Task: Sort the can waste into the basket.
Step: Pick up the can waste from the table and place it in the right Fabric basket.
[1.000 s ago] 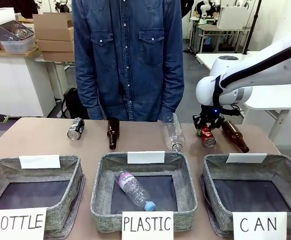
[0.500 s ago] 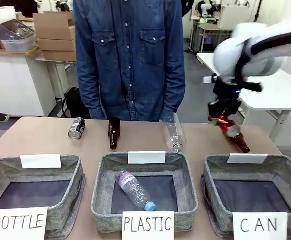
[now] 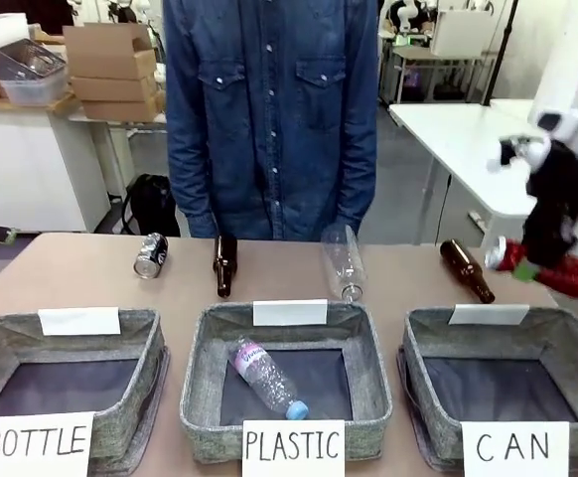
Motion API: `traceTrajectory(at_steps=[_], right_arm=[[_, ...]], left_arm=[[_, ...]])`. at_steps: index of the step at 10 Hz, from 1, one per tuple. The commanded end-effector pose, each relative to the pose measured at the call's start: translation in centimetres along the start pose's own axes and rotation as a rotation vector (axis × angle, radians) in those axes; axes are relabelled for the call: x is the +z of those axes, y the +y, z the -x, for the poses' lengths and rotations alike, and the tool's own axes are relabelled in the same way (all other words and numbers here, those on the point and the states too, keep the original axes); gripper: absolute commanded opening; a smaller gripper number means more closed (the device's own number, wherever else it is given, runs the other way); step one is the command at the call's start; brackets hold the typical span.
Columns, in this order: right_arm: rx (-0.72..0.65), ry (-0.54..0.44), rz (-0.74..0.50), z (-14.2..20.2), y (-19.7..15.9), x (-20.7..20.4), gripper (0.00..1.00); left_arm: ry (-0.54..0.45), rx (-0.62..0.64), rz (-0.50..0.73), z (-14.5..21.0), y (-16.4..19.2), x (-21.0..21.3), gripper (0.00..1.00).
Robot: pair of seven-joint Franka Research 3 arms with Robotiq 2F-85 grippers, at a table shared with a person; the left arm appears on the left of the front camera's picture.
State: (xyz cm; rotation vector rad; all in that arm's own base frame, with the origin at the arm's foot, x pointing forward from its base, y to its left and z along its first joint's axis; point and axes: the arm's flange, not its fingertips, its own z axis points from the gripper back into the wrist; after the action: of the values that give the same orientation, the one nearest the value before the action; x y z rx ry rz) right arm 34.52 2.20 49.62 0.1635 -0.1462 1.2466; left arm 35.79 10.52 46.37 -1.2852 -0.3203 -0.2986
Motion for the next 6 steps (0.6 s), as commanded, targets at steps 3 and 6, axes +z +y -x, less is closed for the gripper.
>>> traceTrajectory(at_steps=[3, 6], right_arm=[[0.164, -0.056, -0.118, -0.33, -0.38, -0.43, 0.0], [0.144, -0.051, -0.107, -0.38, -0.62, -0.05, 0.49]], left_arm=[[0.011, -0.023, 0.01, 0.16, -0.1, 0.09, 1.0], [0.011, -0.023, 0.01, 0.16, -0.1, 0.09, 1.0]])
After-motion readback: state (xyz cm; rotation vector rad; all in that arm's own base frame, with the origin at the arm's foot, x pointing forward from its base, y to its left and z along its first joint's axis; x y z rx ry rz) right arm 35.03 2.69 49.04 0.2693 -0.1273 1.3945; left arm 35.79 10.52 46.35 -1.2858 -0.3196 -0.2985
